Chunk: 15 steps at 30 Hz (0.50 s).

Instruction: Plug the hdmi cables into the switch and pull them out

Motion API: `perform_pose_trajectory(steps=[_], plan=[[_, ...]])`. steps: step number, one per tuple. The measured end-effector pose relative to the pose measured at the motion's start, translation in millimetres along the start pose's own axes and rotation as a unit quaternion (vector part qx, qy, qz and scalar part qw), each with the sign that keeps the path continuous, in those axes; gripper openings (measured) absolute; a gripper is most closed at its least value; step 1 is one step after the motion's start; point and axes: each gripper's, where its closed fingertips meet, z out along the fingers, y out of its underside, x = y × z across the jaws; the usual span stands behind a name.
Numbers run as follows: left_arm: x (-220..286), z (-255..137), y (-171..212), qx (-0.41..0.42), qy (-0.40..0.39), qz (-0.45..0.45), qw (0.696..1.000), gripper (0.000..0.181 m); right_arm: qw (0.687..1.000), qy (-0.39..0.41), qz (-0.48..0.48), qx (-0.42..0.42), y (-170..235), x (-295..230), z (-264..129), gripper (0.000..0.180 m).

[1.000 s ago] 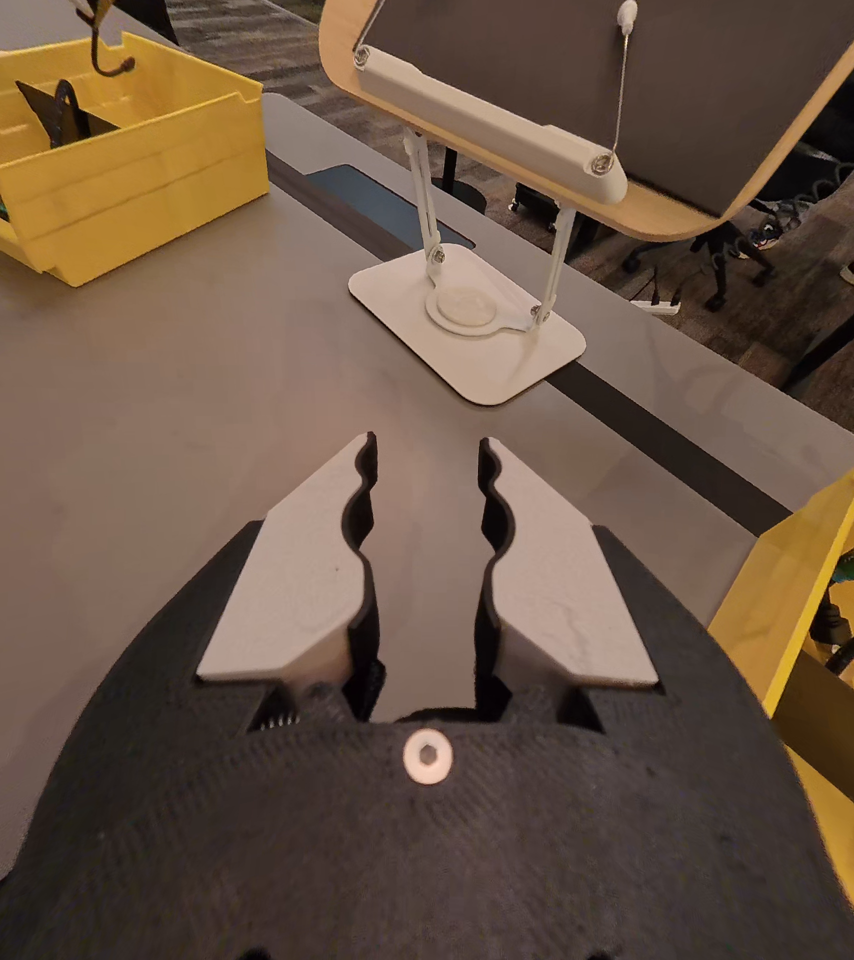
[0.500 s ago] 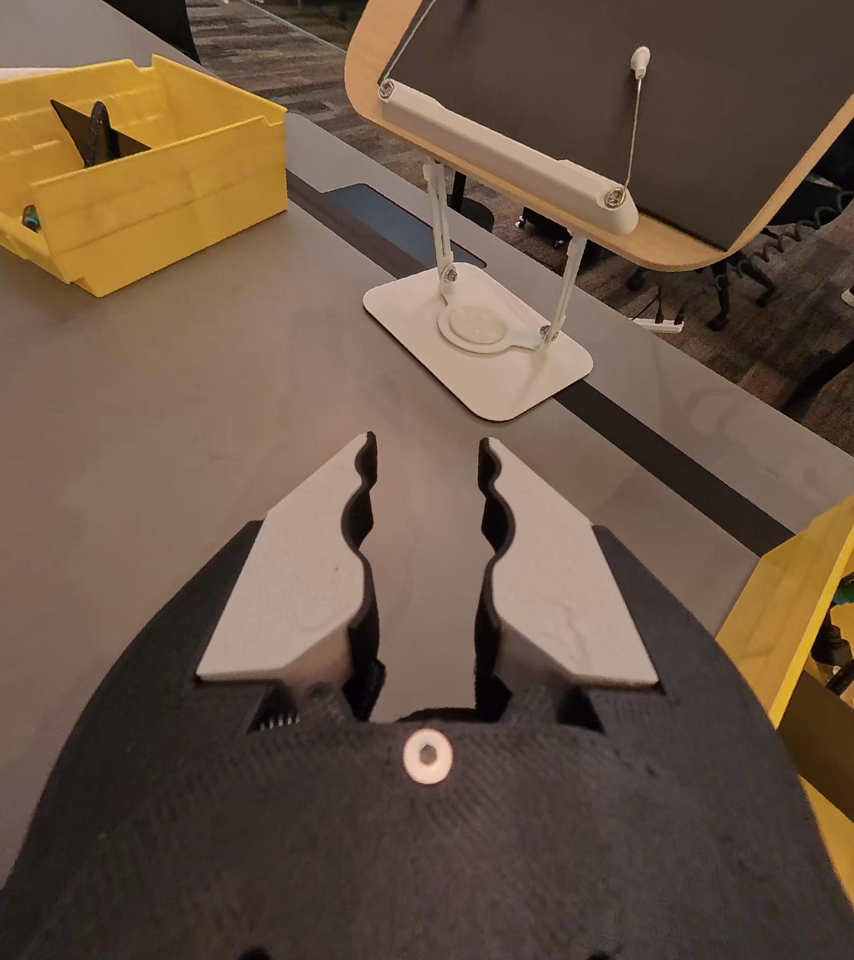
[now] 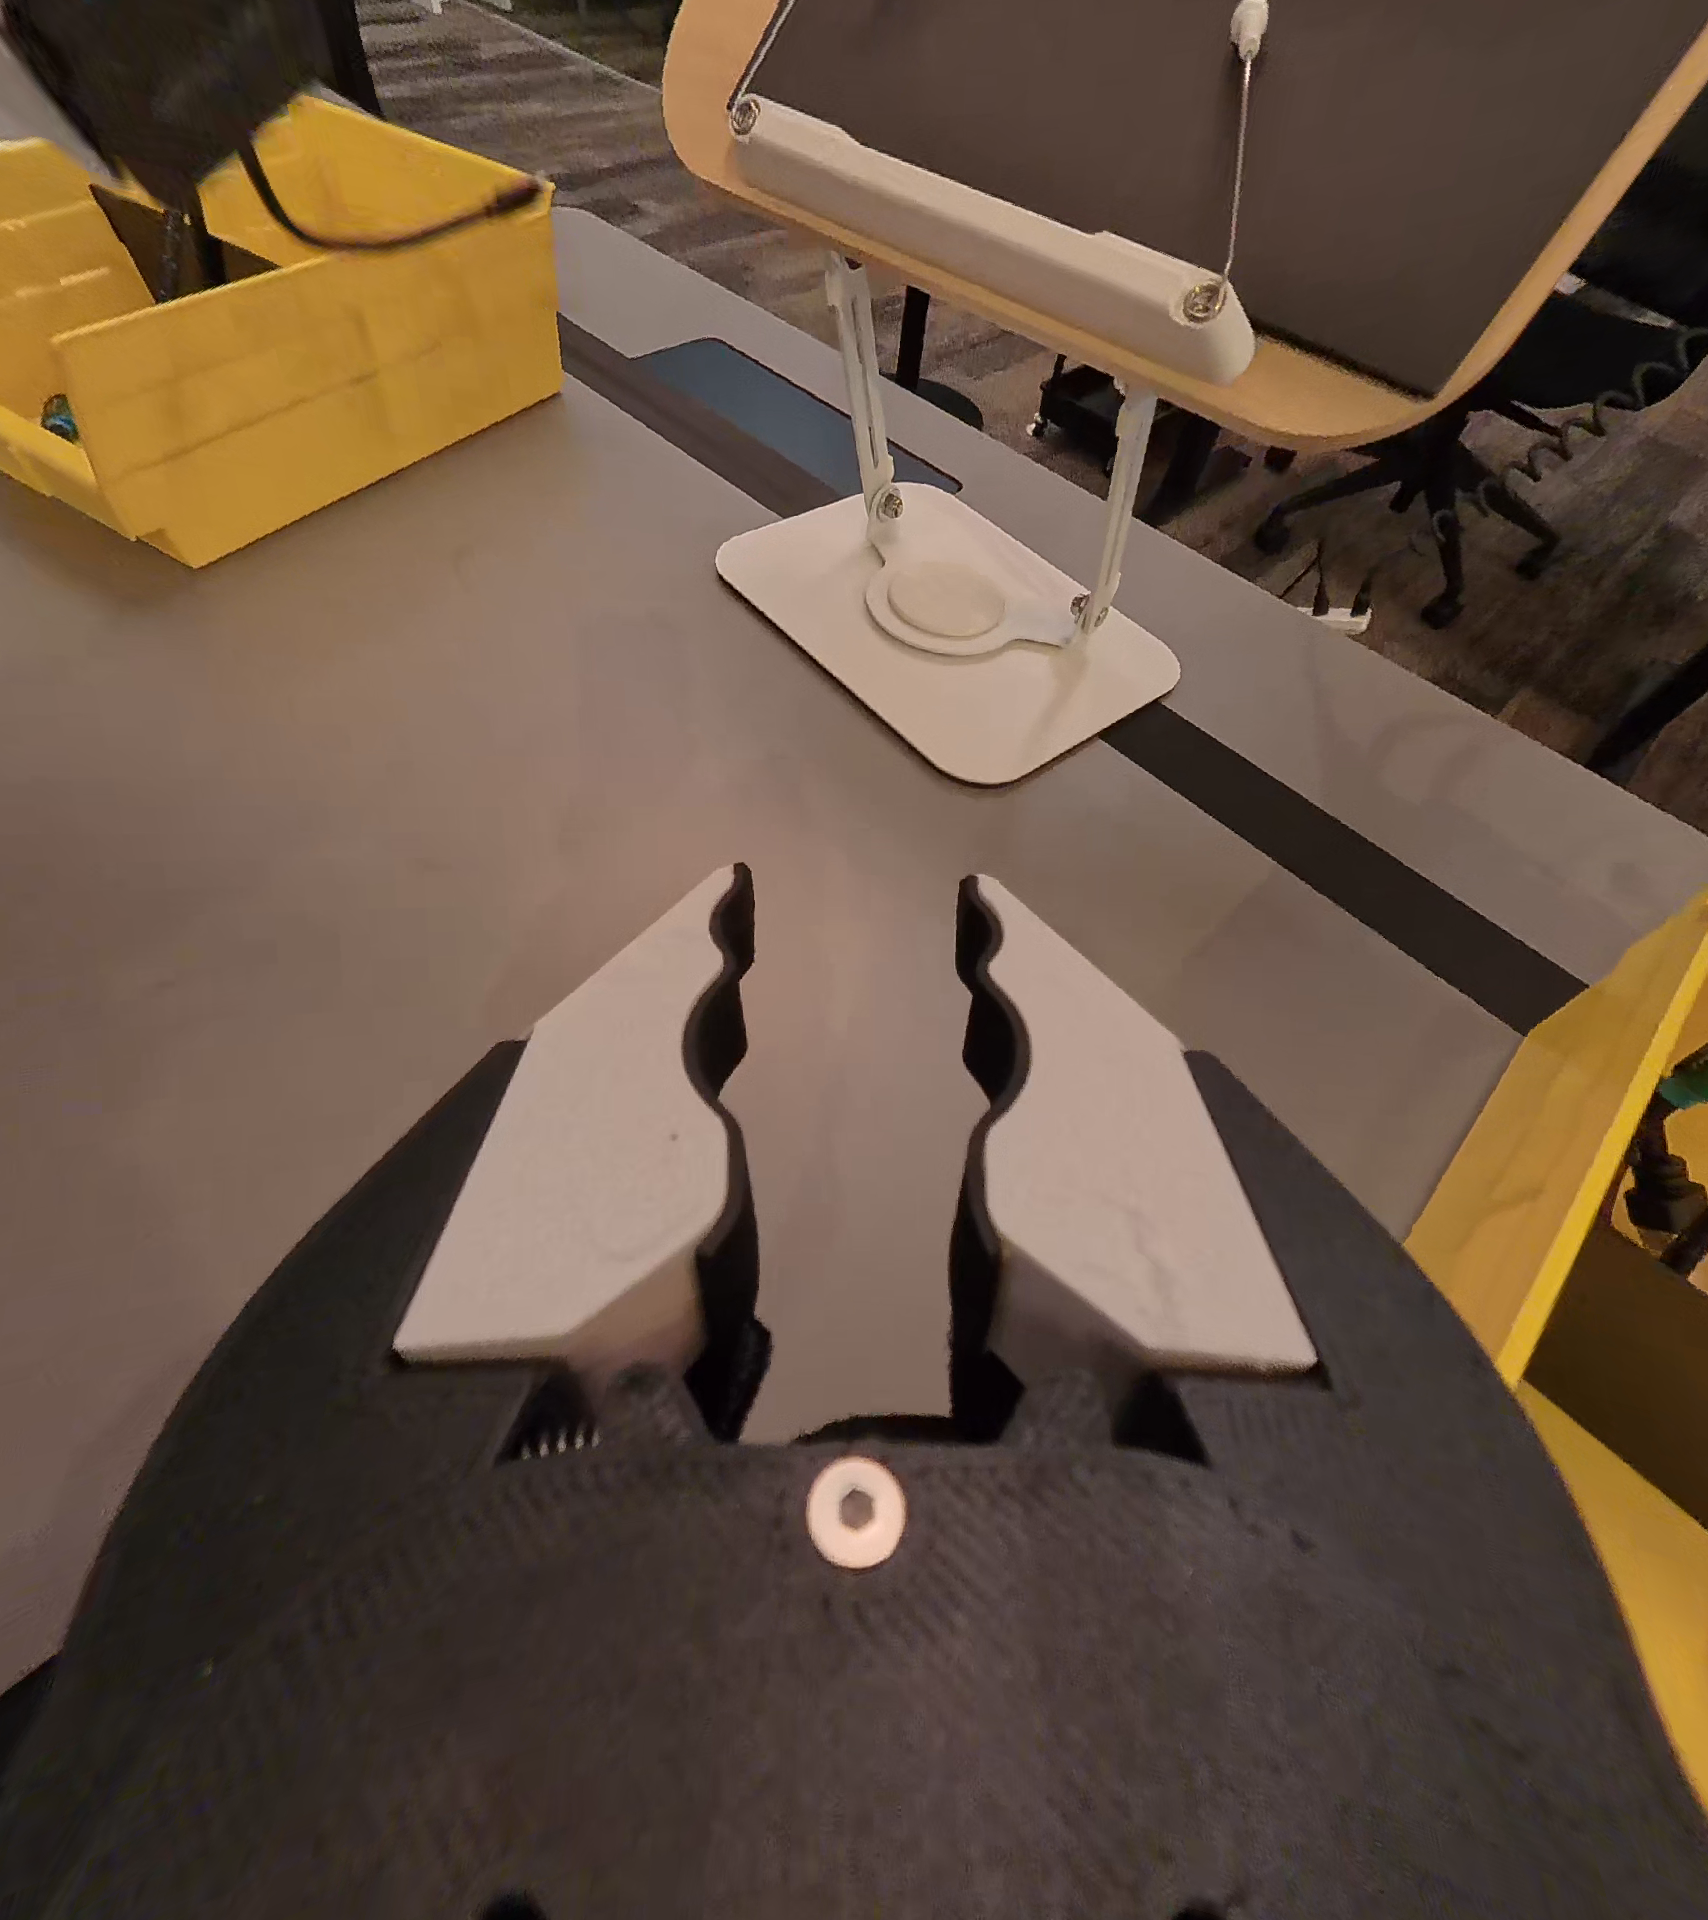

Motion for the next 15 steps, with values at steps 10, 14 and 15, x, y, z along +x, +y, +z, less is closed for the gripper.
perform_pose_trajectory(steps=[10, 14, 15], plan=[[87, 122, -25, -0.078, 0.149, 0.129, 0.977, 0.063, 1.000, -0.003, 0.015, -0.002, 20, 2, -8, 0.037], [107, 149, -18, -0.106, 0.188, 0.151, 0.965, 0.063, 1.000, -0.008, 0.021, -0.006, 30, 0, -8, 0.037], [112, 154, -16, -0.111, 0.198, 0.154, 0.962, 0.063, 1.000, -0.009, 0.023, -0.007, 32, 0, -8, 0.037]])
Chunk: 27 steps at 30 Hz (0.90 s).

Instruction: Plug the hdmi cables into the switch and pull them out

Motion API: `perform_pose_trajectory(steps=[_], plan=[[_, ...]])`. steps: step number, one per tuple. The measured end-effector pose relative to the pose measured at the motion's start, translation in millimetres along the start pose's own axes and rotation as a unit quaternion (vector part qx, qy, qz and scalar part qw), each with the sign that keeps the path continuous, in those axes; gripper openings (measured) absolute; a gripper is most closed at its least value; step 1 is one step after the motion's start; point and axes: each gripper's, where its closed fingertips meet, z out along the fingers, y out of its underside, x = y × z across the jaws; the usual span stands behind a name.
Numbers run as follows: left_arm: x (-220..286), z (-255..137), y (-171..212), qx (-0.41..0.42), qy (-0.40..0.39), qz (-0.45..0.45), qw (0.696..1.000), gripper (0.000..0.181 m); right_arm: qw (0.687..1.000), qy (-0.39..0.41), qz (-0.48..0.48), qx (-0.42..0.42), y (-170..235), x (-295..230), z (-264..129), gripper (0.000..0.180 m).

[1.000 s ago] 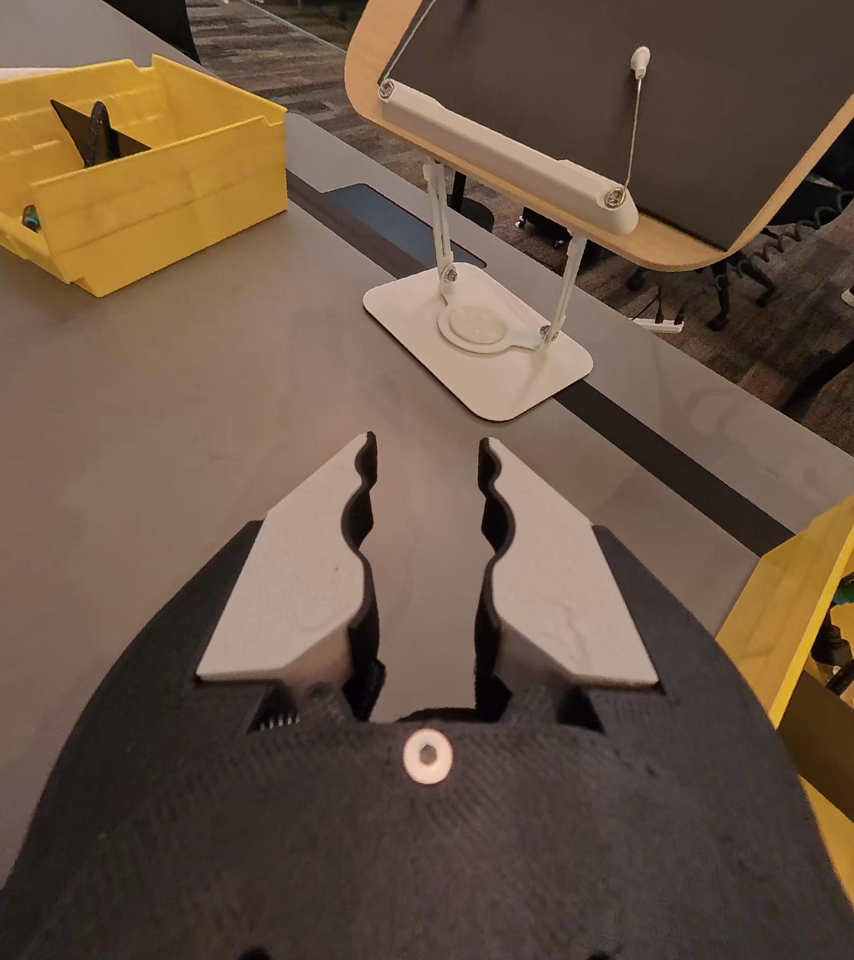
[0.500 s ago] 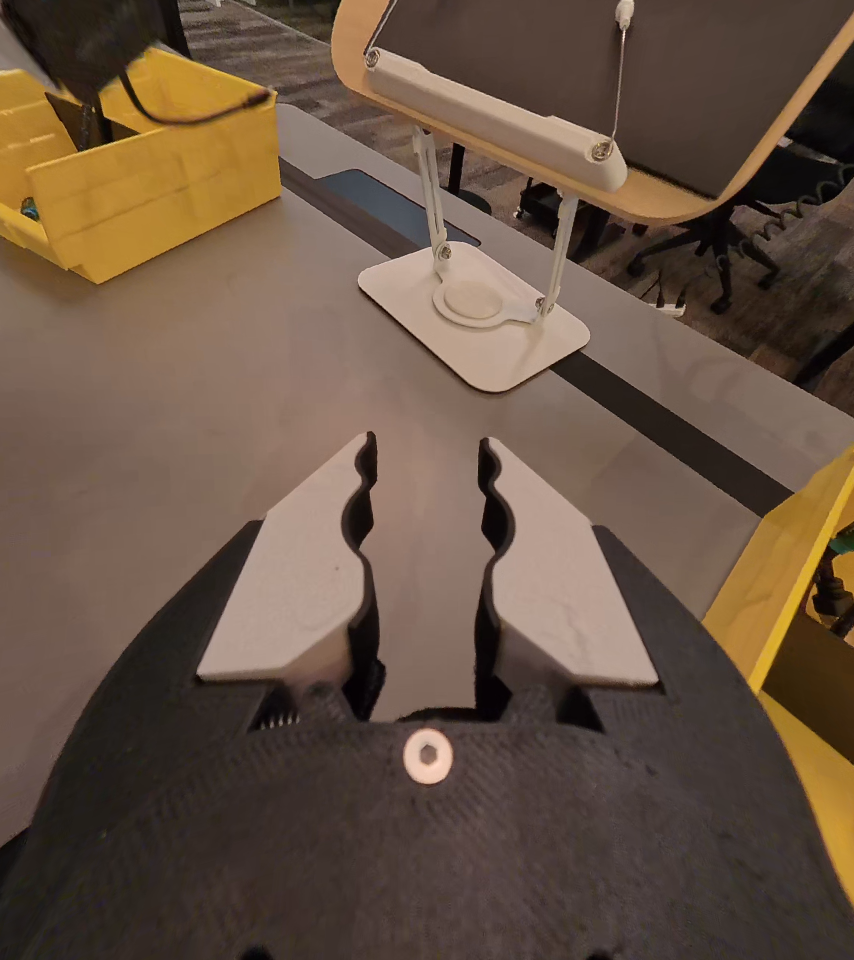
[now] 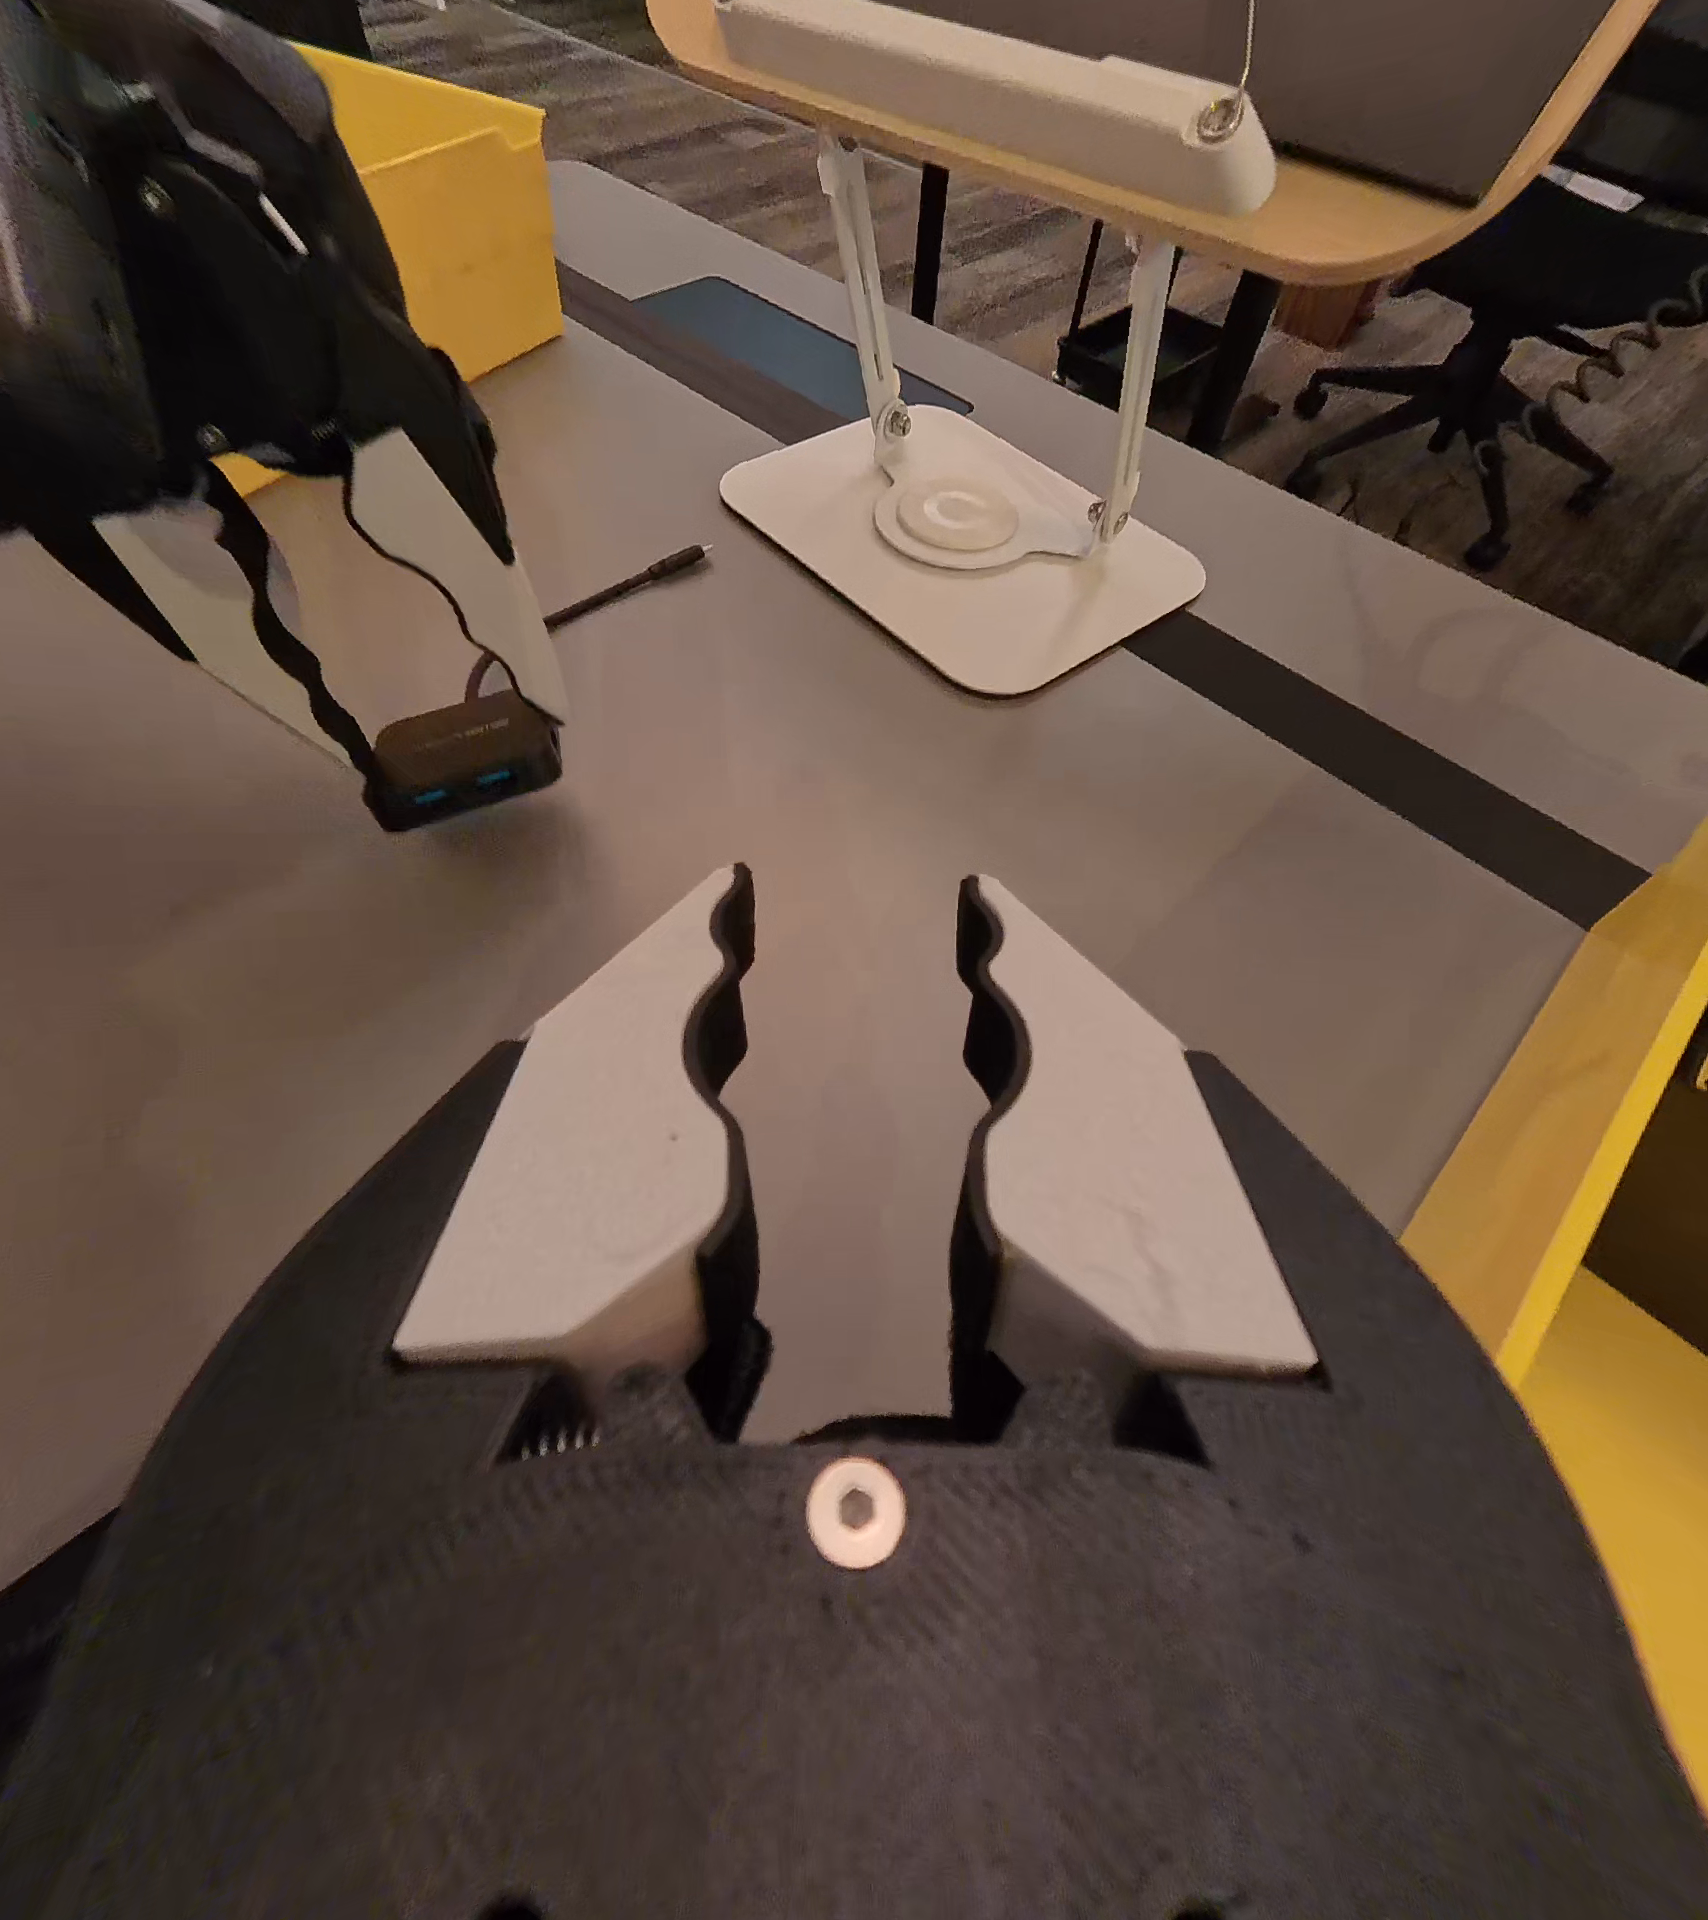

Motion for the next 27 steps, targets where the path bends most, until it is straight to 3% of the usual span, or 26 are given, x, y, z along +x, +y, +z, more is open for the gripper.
perform_pose_trajectory(steps=[4, 12, 17, 22, 27], plan=[[13, 23, -1, -0.019, 0.039, 0.014, 0.999, 0.063, 1.000, -0.005, 0.005, -0.001, 5, -2, 2, 0.037], [17, 23, -7, -0.005, 0.065, -0.009, 0.998, 0.063, 1.000, -0.013, 0.005, 0.001, 5, -7, 5, 0.037], [17, 22, -9, 0.019, 0.048, -0.047, 0.998, 0.096, 1.000, -0.014, 0.004, 0.004, 3, -9, 4, 0.037], [4, -15, -9, 0.087, -0.015, -0.120, 0.989, 0.103, 1.000, -0.014, 0.002, 0.005, 2, -9, 3, 0.037], [-1, -83, 44, 0.124, -0.111, -0.212, 0.963, 0.082, 1.000, -0.014, 0.002, 0.008, 1, -8, 3, 0.037]])
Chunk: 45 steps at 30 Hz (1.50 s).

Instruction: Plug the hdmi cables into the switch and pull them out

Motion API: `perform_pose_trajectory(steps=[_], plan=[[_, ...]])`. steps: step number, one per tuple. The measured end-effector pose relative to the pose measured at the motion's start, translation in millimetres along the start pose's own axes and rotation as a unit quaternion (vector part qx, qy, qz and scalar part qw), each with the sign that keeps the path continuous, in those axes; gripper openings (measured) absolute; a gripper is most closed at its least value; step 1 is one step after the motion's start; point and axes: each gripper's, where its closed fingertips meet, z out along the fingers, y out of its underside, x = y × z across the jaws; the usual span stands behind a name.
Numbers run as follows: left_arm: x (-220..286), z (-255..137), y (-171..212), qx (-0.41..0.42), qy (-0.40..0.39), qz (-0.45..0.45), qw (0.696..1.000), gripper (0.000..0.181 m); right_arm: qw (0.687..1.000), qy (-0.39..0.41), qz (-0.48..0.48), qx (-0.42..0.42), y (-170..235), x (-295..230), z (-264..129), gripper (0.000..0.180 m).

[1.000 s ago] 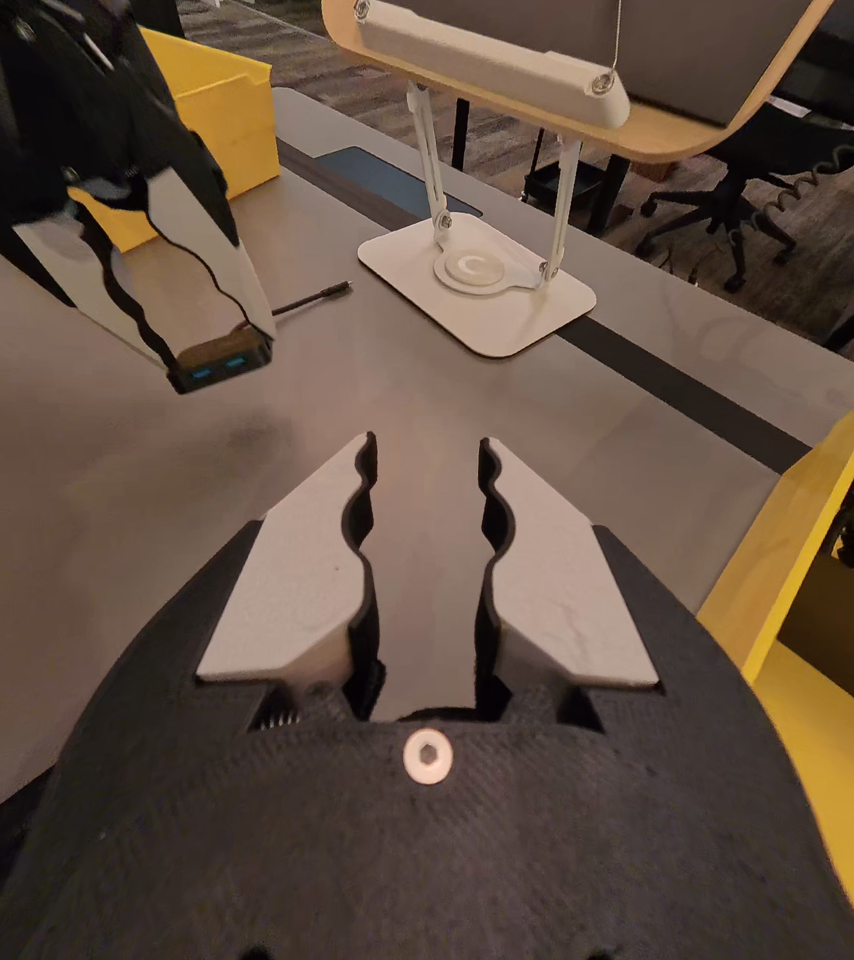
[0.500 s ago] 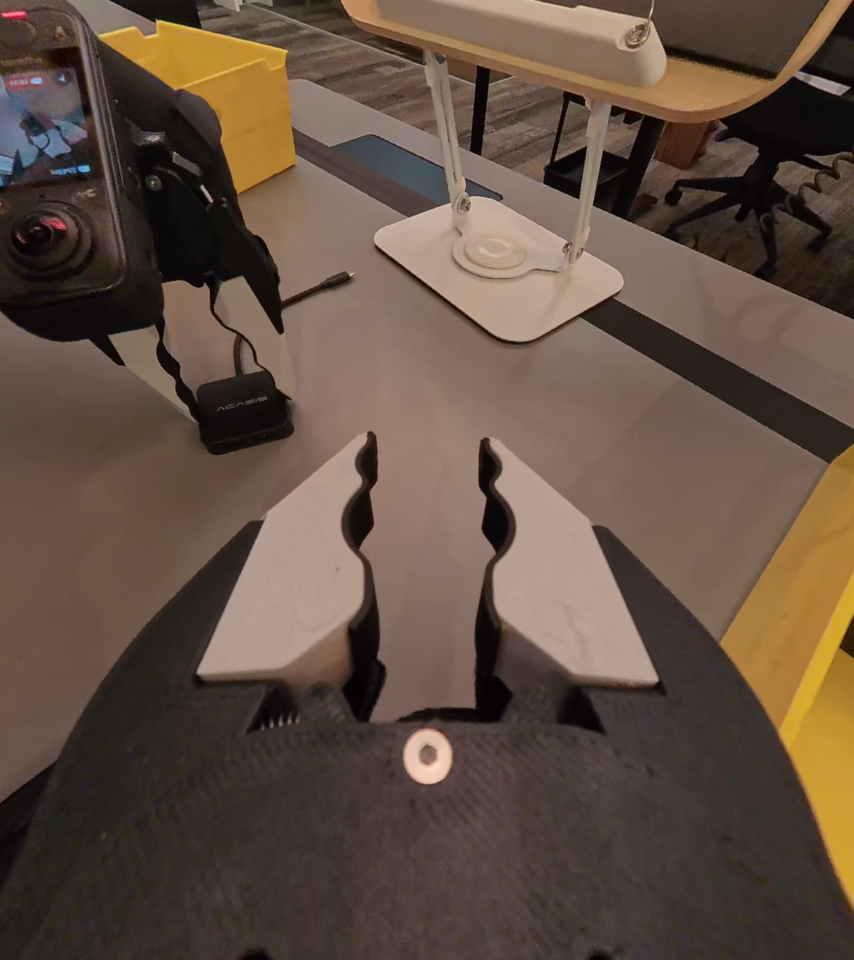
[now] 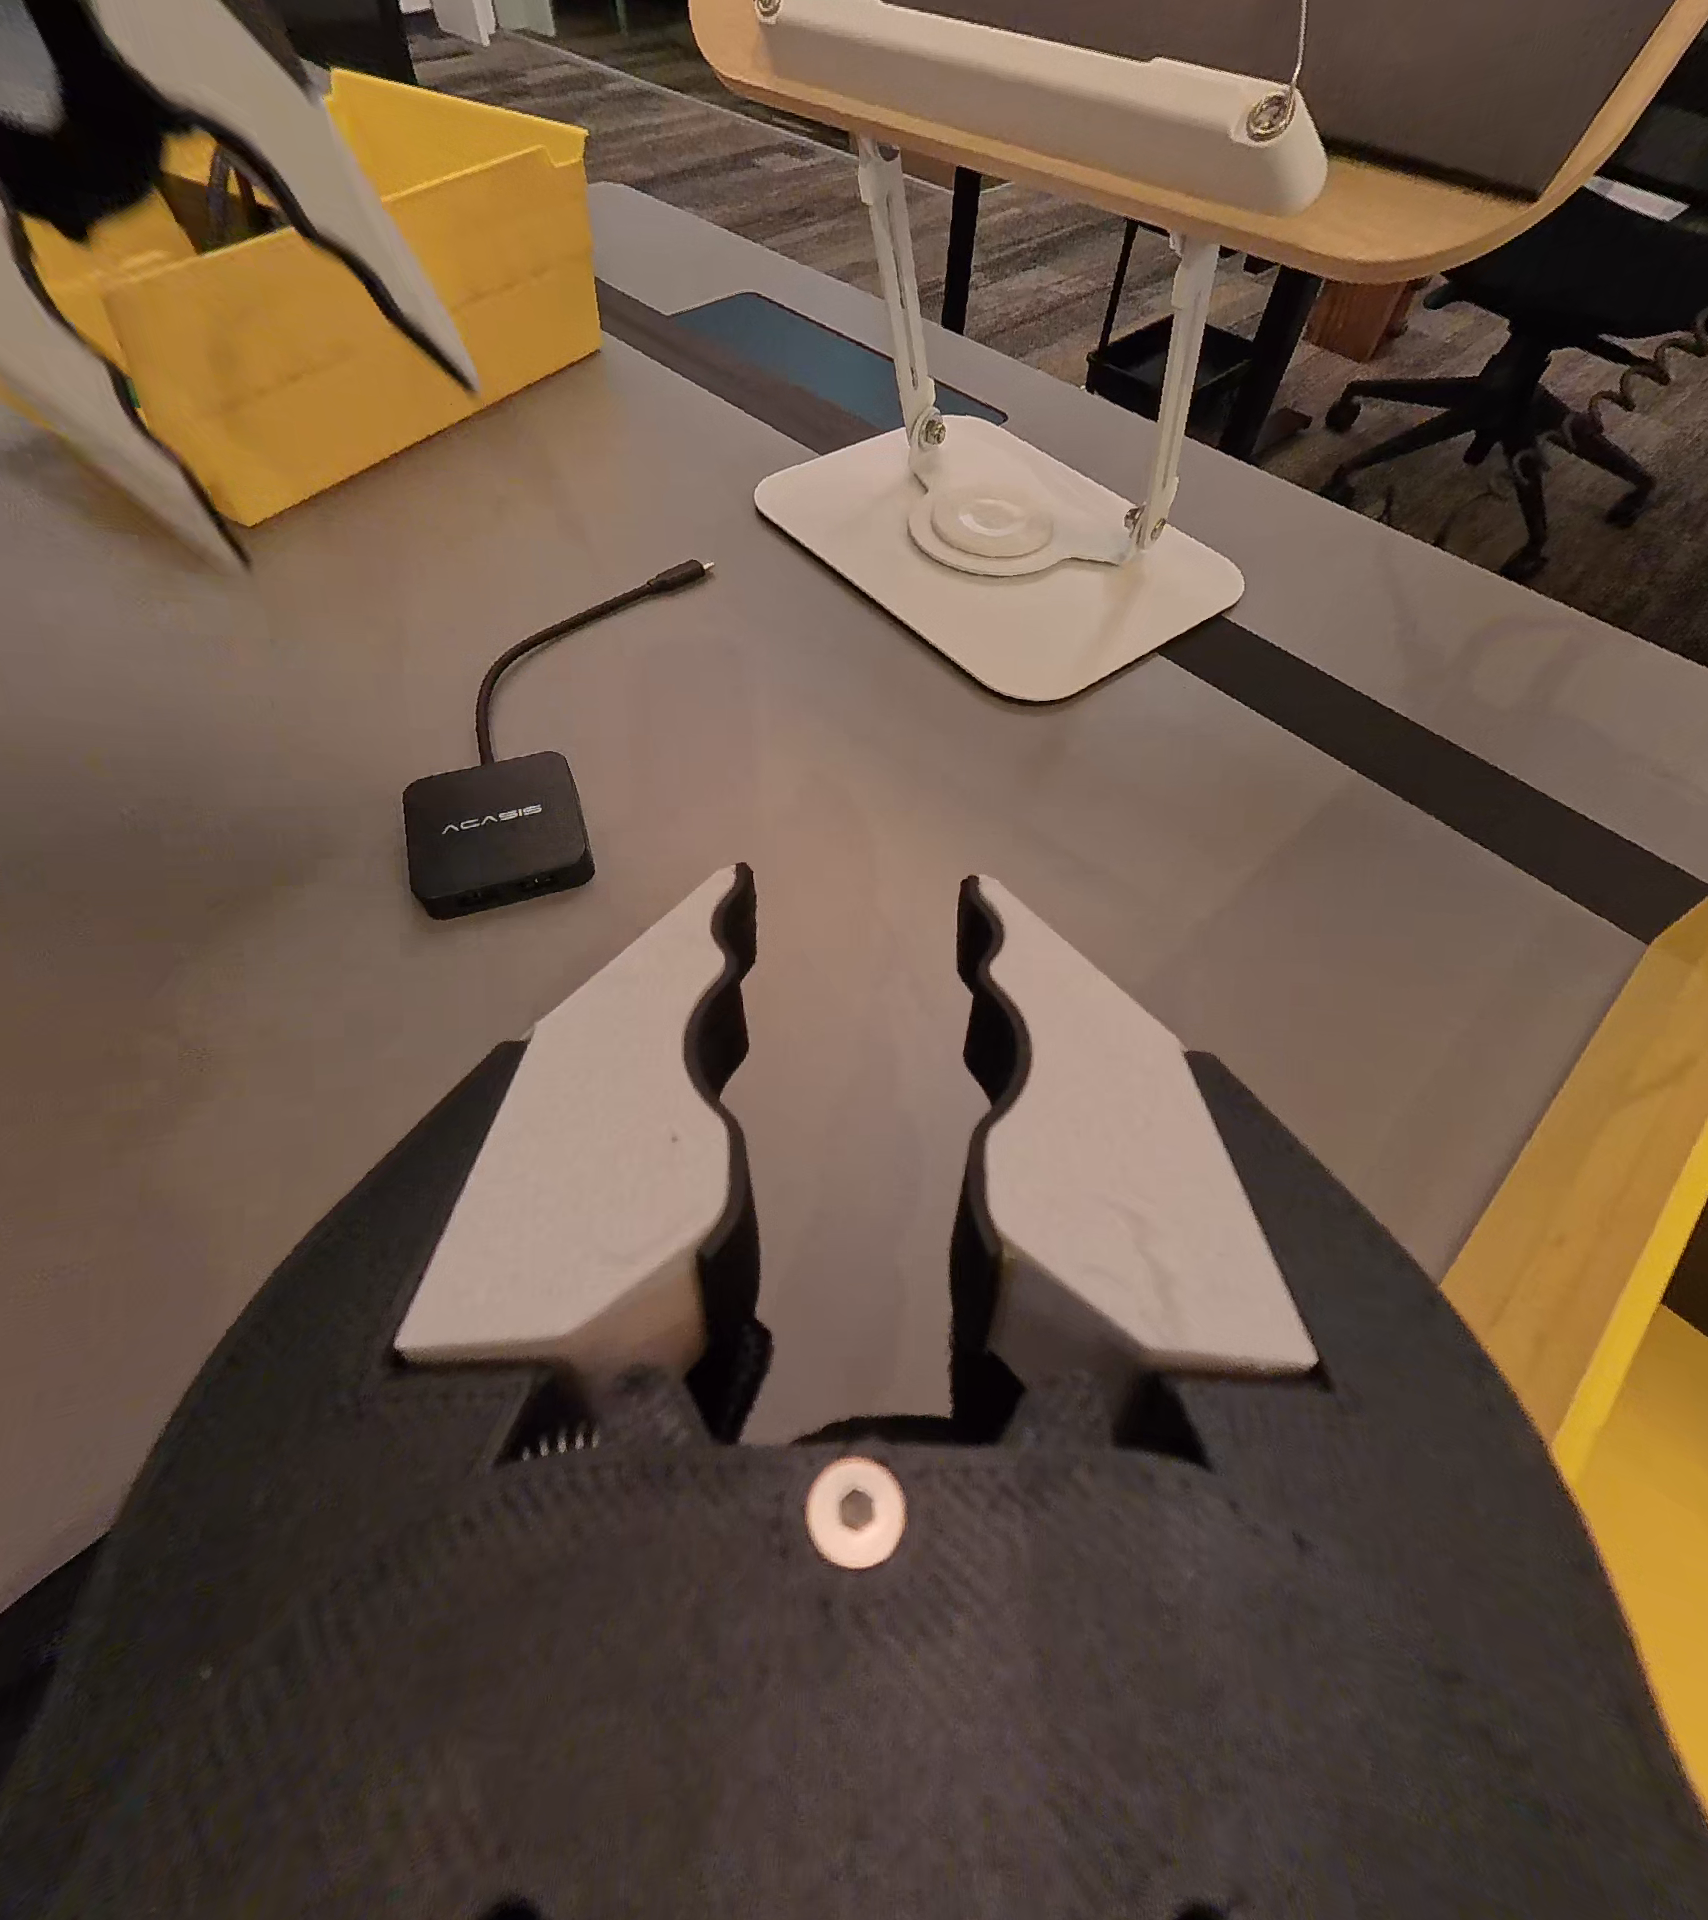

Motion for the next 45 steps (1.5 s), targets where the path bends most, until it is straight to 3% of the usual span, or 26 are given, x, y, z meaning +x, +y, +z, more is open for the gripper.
perform_pose_trajectory(steps=[3, 8, 11, 14, 17, 21, 25, 36, 41, 45], plan=[[-26, -53, 47, -0.010, -0.074, -0.048, 0.996, 0.071, 1.000, -0.002, 0.002, -0.001, 1, 0, 3, 0.037], [-55, -113, 171, -0.120, -0.166, -0.119, 0.972, 0.062, 1.000, -0.011, -0.001, -0.001, -1, -6, 10, 0.037], [-58, -119, 231, -0.158, -0.170, -0.154, 0.960, 0.041, 1.000, -0.016, -0.006, -0.004, -4, -11, 13, 0.037], [-61, -109, 271, -0.194, -0.179, -0.168, 0.950, 0.037, 1.000, -0.017, -0.011, -0.007, -7, -14, 15, 0.037], [-72, -98, 281, -0.198, -0.208, -0.149, 0.946, 0.038, 1.000, -0.016, -0.014, -0.012, -8, -16, 15, 0.037], [-83, -91, 287, -0.191, -0.234, -0.134, 0.944, 0.014, 1.000, -0.016, -0.015, -0.017, -8, -16, 16, 0.037], [-88, -102, 290, -0.189, -0.265, -0.123, 0.937, 0.007, 0.999, -0.018, -0.017, -0.021, -7, -17, 19, 0.037], [-119, -202, 282, -0.127, -0.410, -0.172, 0.886, 0.004, 0.999, -0.027, -0.022, -0.013, -12, -23, 20, 0.037], [-128, -262, 247, -0.068, -0.475, -0.178, 0.859, 0.004, 0.999, -0.023, -0.020, -0.009, -11, -21, 14, 0.037], [-123, -285, 183, -0.021, -0.480, -0.137, 0.866, 0.004, 1.000, -0.023, -0.018, -0.005, -10, -21, 11, 0.037]])
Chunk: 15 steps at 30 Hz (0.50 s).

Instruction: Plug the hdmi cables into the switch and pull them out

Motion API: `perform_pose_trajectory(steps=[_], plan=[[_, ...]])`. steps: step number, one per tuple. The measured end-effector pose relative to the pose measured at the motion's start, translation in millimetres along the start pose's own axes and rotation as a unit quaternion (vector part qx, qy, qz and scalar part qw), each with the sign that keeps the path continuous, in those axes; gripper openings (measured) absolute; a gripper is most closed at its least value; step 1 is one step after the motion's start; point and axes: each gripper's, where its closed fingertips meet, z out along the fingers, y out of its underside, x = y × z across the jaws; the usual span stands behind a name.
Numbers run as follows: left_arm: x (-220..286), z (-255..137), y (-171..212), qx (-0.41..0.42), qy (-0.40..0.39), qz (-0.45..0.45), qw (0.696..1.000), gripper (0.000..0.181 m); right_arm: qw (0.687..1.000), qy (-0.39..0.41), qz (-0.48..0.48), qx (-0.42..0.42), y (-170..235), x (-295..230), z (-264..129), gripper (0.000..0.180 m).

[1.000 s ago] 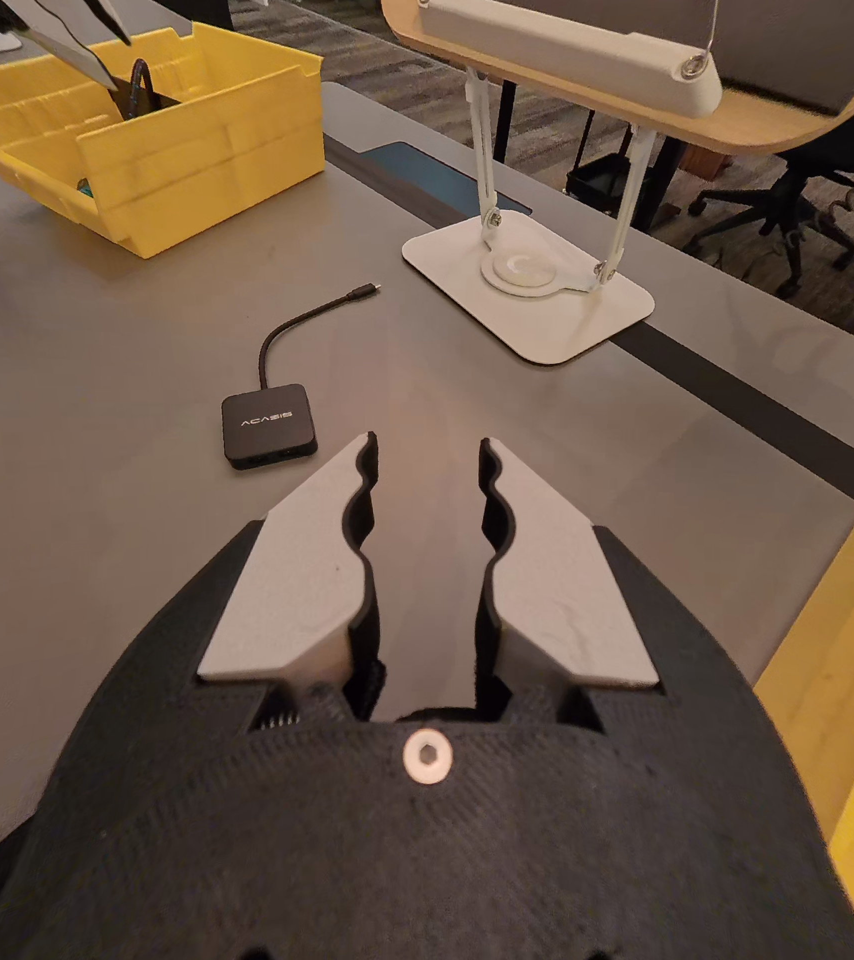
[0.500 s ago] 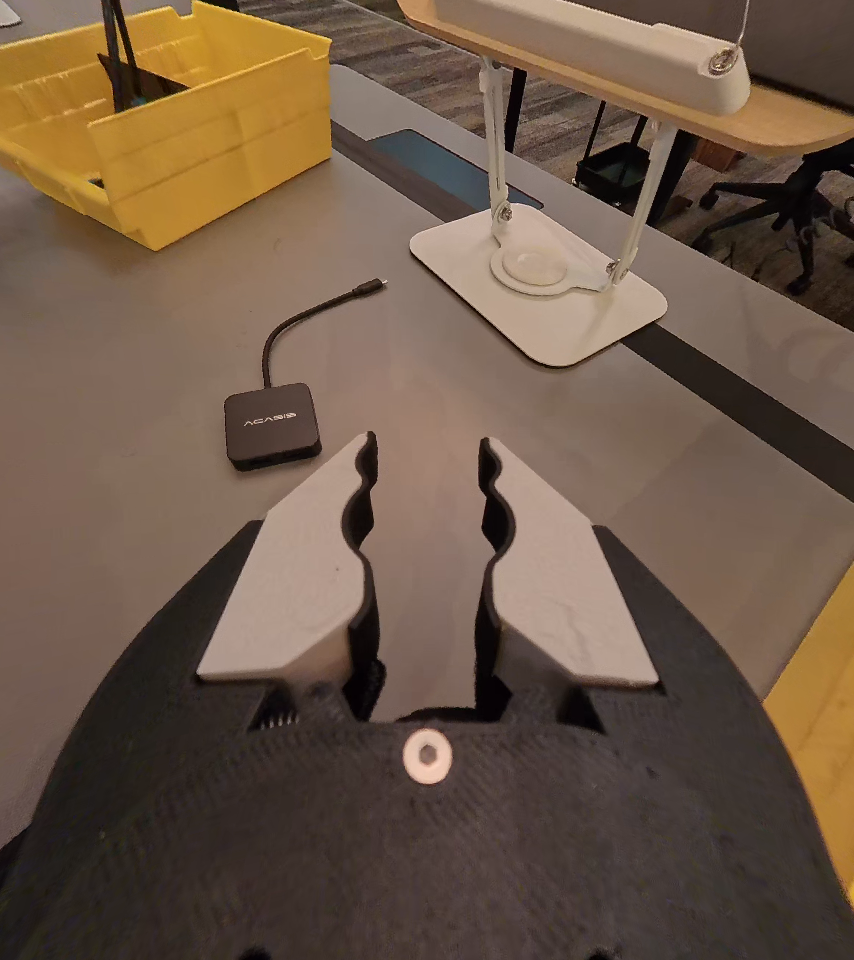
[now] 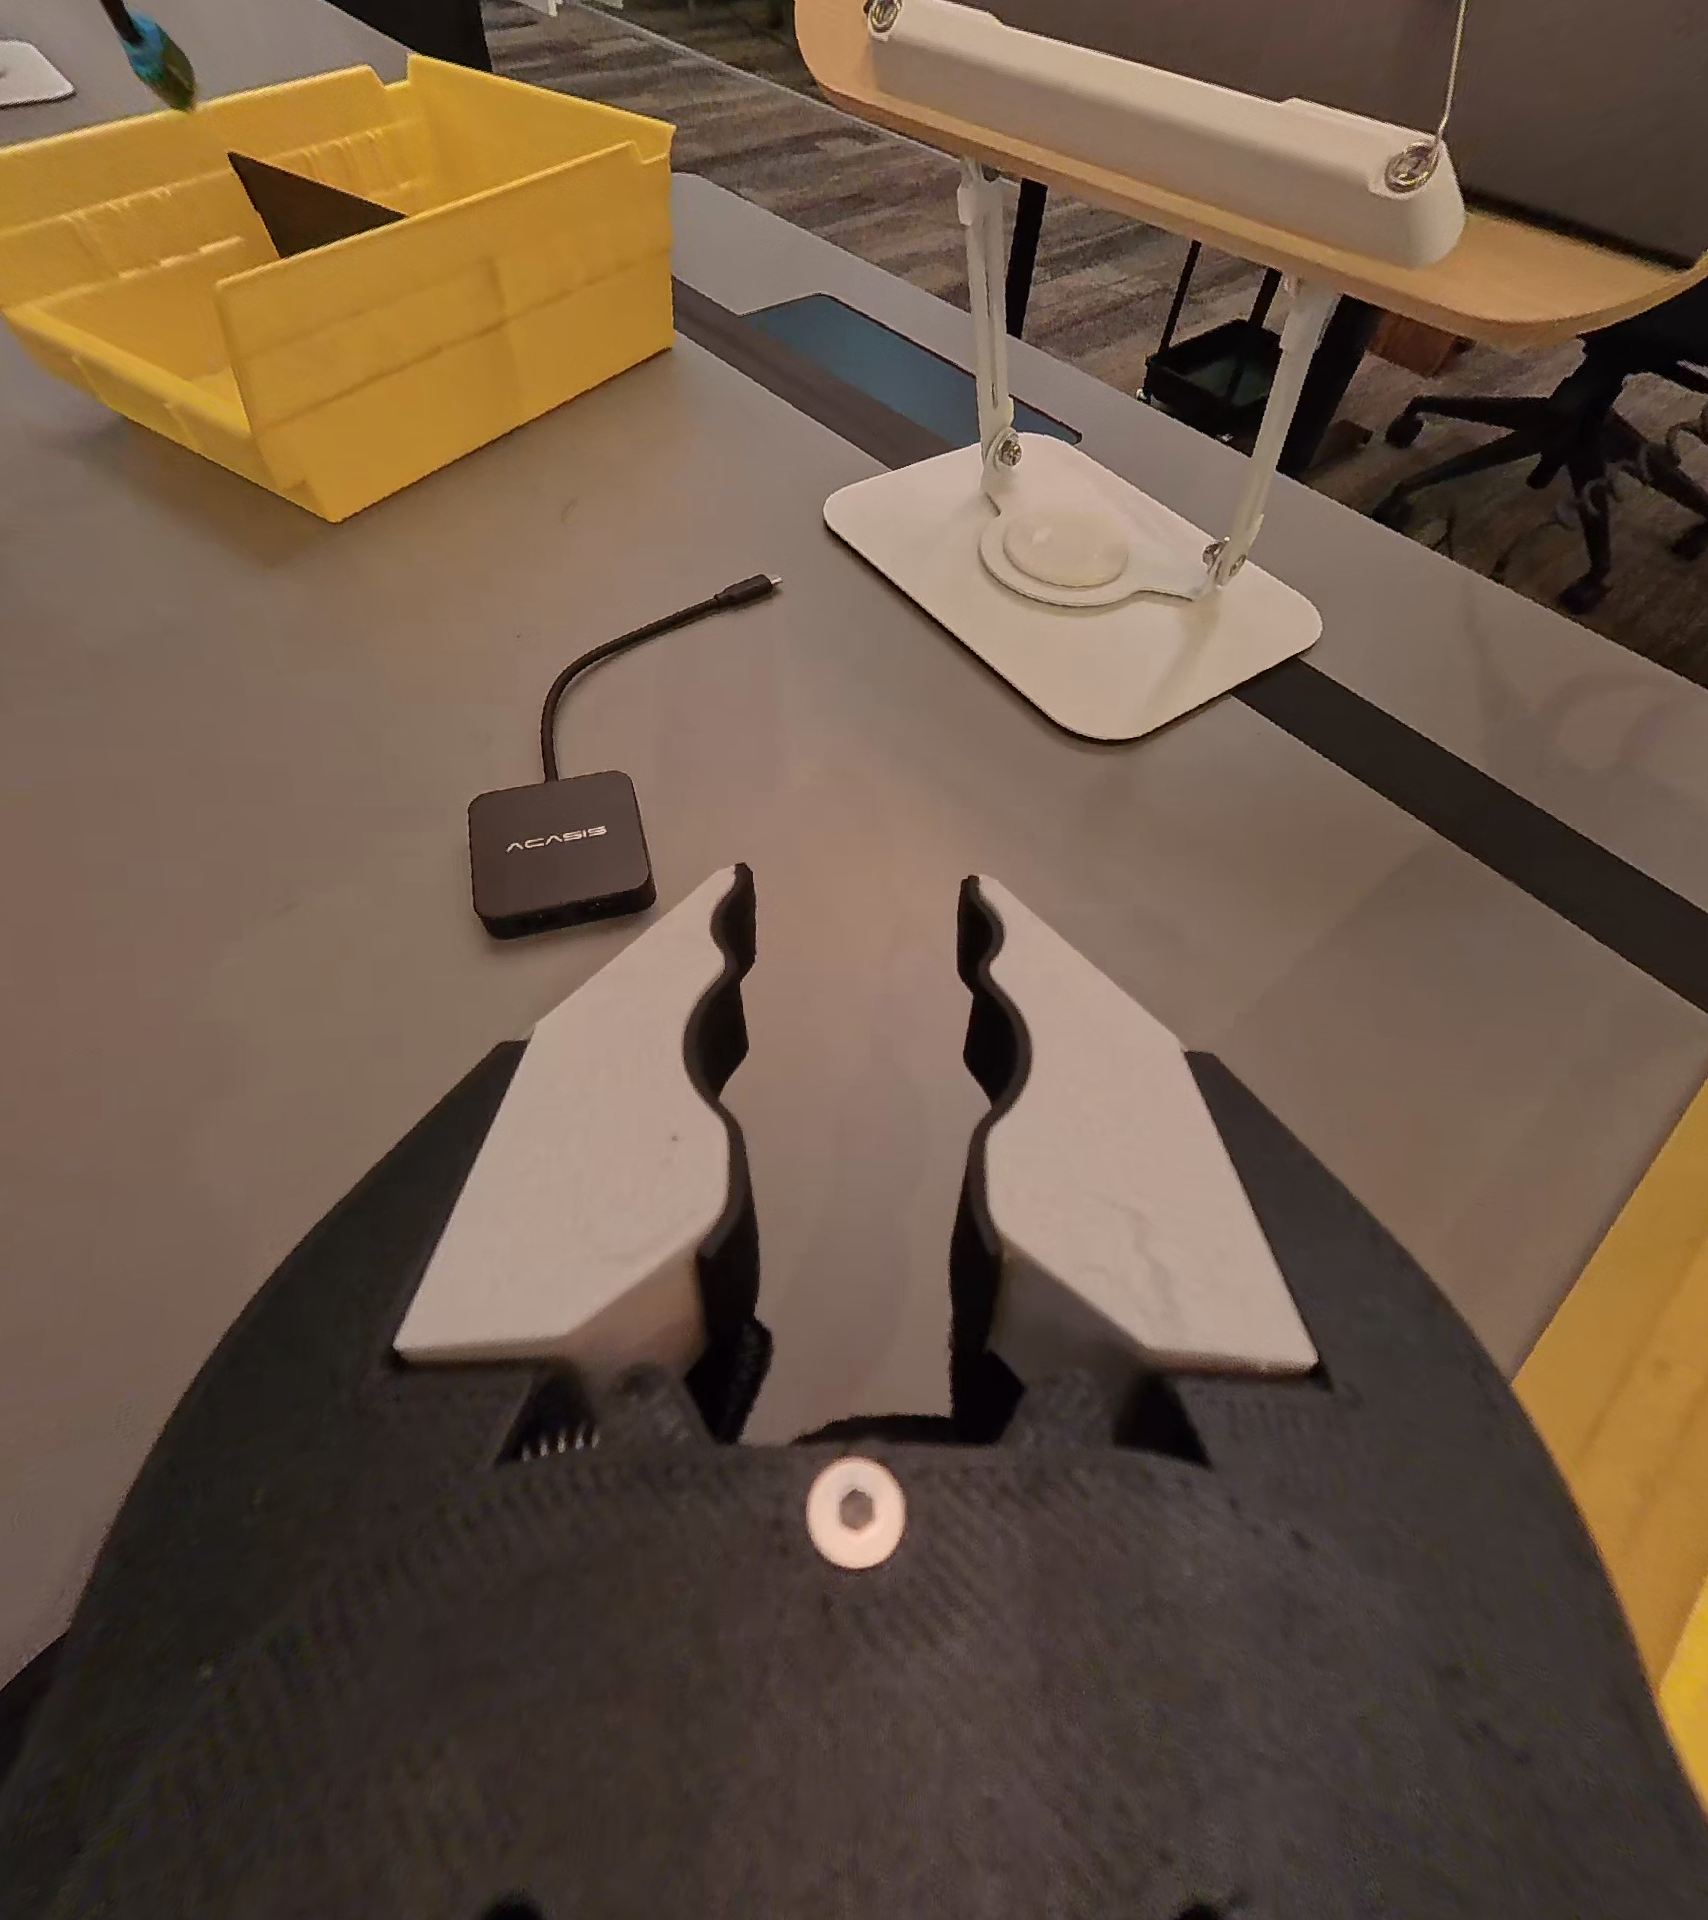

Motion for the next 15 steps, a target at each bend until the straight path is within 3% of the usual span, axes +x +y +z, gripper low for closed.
perform_pose_trajectory(steps=[4, 8, 15], plan=[[46, -12, -69, 0.048, 0.070, 0.060, 0.995, 0.003, 1.000, -0.002, -0.001, 0.005, -2, -2, -1, 0.037], [128, -11, -121, 0.081, 0.181, 0.122, 0.973, 0.004, 1.000, -0.003, 0.000, 0.010, -2, -3, -4, 0.037], [284, 8, -135, 0.053, 0.345, 0.262, 0.900, 0.004, 1.000, -0.001, 0.007, 0.013, 6, -4, -15, 0.038]])
